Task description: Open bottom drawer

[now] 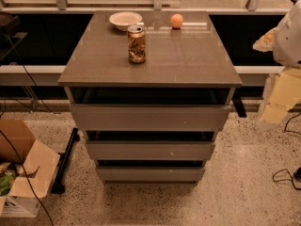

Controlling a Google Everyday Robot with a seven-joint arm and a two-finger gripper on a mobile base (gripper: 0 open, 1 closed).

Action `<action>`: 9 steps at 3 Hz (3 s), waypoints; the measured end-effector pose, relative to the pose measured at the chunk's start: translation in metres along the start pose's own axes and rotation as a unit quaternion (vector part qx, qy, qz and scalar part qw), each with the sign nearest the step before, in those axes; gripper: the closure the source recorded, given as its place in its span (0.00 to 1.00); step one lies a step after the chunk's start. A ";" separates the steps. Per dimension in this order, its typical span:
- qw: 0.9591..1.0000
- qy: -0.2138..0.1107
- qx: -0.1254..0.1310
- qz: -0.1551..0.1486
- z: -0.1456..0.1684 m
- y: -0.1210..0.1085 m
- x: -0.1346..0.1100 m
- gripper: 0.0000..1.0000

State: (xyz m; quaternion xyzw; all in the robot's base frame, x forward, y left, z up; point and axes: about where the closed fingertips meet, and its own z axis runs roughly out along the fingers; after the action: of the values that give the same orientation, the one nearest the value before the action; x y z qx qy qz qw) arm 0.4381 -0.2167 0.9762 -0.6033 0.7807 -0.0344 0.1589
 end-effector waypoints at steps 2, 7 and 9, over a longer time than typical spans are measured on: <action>1.000 -0.013 -0.013 0.001 0.035 0.009 -0.003 0.00; 0.994 -0.081 -0.034 0.058 0.204 0.038 0.012 0.00; 0.980 -0.160 -0.056 0.107 0.301 0.069 0.027 0.00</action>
Offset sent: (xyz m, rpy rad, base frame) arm 0.0059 0.0195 -0.0775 0.0652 0.0573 0.0227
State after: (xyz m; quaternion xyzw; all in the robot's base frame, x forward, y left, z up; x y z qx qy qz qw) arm 0.4554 -0.1822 0.6691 -0.5222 0.8057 0.1238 0.2506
